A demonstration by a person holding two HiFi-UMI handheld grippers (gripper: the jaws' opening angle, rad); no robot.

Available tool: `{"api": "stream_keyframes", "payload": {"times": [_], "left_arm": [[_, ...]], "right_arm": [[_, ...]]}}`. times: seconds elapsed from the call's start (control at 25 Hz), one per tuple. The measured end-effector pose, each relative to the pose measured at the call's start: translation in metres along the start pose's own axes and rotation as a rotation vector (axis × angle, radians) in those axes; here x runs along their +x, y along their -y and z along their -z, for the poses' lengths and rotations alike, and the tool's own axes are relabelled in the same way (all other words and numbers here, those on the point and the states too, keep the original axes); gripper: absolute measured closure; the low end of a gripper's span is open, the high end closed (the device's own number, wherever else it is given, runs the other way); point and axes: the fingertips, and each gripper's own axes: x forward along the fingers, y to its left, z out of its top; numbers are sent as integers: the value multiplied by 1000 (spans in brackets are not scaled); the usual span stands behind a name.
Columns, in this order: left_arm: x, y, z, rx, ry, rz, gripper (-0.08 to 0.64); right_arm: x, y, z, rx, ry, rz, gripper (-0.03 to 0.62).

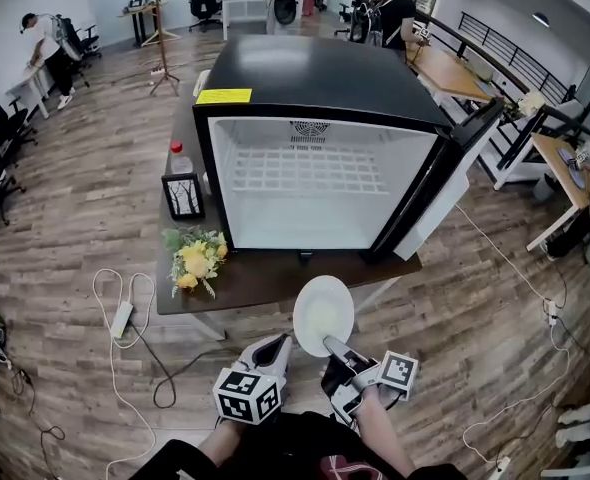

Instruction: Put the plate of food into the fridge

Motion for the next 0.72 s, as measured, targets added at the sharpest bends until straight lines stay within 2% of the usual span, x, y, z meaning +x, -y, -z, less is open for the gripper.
{"api": "stream_keyframes", "payload": {"times": [0.36, 0.72], "left_arm": [[24, -38, -34, 25, -28, 71, 555], [36, -69, -50, 55, -60, 145, 555]], "right_arm": [[49, -8, -9, 32, 74, 11, 537], [84, -10, -16, 47, 168, 9, 537]]}}
